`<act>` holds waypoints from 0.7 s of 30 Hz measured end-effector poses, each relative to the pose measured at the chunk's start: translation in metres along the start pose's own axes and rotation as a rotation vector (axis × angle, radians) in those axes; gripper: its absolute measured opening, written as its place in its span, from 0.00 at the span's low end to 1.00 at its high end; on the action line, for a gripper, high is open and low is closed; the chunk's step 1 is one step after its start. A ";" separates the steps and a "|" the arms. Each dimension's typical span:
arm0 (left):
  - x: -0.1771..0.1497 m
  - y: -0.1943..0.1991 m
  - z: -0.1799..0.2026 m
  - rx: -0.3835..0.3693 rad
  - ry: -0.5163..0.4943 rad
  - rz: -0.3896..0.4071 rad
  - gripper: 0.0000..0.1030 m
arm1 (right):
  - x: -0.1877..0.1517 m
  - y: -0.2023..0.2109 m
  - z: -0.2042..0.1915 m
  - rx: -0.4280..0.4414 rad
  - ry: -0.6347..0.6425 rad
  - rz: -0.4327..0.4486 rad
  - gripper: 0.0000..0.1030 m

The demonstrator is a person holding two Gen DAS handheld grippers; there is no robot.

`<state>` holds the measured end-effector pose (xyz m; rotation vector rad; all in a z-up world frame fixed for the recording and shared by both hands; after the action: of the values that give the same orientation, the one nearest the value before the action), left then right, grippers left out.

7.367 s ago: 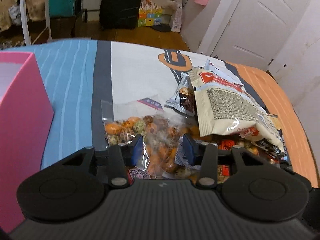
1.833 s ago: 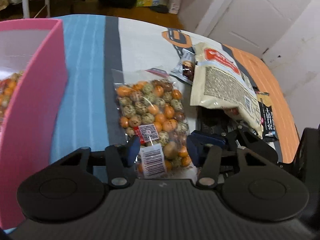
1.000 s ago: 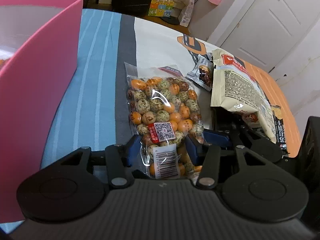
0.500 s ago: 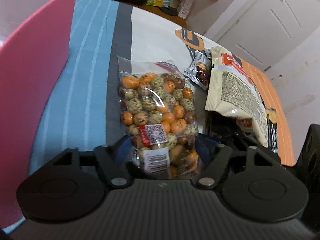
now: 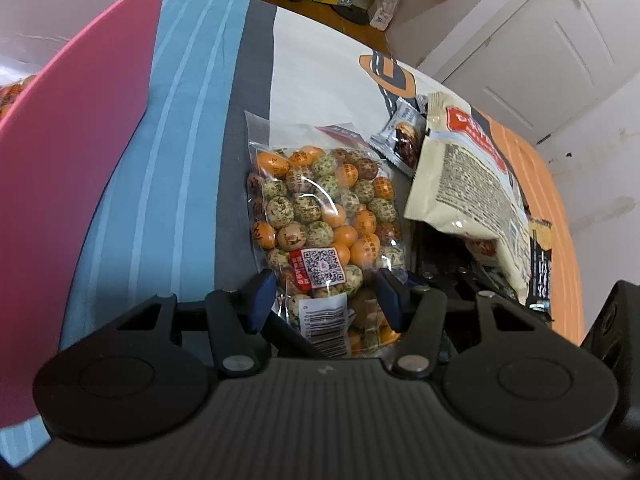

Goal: Organize snacks
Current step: 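Lift the second candy-egg bag with the left gripper and drop it into the pink box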

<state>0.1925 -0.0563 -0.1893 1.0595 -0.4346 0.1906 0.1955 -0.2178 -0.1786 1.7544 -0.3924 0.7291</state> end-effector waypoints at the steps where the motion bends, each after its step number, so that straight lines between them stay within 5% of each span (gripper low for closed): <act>1: -0.001 0.002 0.002 0.011 -0.003 -0.003 0.51 | -0.001 0.002 -0.001 0.006 -0.003 0.002 0.78; 12: -0.016 0.039 0.026 0.095 -0.038 -0.093 0.53 | -0.012 0.033 -0.009 0.080 -0.113 -0.032 0.77; 21: -0.049 0.079 0.036 0.090 -0.029 -0.084 0.53 | -0.024 0.069 -0.032 0.106 -0.092 -0.059 0.77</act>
<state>0.1113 -0.0465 -0.1328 1.1679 -0.4100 0.1213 0.1273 -0.2115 -0.1380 1.8968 -0.3686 0.6387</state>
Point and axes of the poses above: each gripper's, at about its wrist camera, not at the fingertips, and y roughly against the way its jaws point, z to its right, x to its top, the point moved 2 cm from there along -y, roughly the way its jaws point, and after that the axes turned 4 degrees about -y, right-handed, at the moved point
